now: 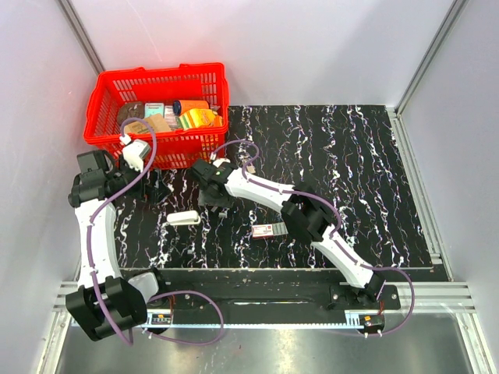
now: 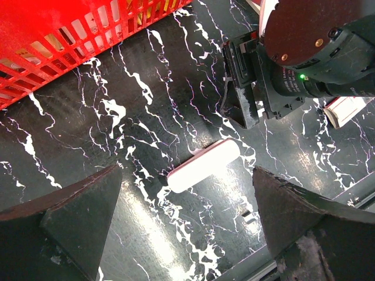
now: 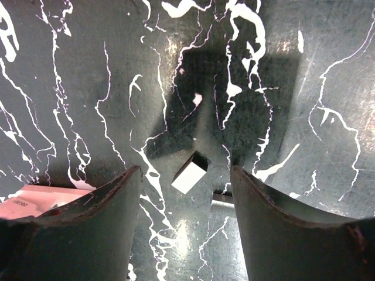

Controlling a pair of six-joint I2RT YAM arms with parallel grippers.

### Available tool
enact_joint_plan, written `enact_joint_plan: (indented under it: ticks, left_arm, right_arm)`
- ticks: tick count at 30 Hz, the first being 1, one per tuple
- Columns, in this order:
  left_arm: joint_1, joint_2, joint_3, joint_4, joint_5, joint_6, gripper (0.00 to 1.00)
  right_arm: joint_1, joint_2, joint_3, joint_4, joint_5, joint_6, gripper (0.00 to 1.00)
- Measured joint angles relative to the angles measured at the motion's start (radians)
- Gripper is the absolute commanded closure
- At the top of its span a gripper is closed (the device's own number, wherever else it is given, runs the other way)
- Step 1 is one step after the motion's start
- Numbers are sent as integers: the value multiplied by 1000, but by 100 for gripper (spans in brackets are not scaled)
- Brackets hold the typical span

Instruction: Unload the staples from the stapler

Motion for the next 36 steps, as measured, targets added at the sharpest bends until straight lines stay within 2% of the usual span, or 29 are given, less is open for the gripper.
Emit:
enact_joint_plan:
  ticks: [8, 17, 36]
  left_arm:
    - [6, -3, 0, -1, 11, 14, 1]
    - [8, -3, 0, -1, 19, 14, 2]
    - [8, -3, 4, -2, 22, 14, 1]
  right_arm:
    - [3, 4, 8, -10, -1, 0, 37]
    - [4, 6, 8, -17, 0, -2, 51]
    - [19, 10, 11, -62, 68, -37, 59]
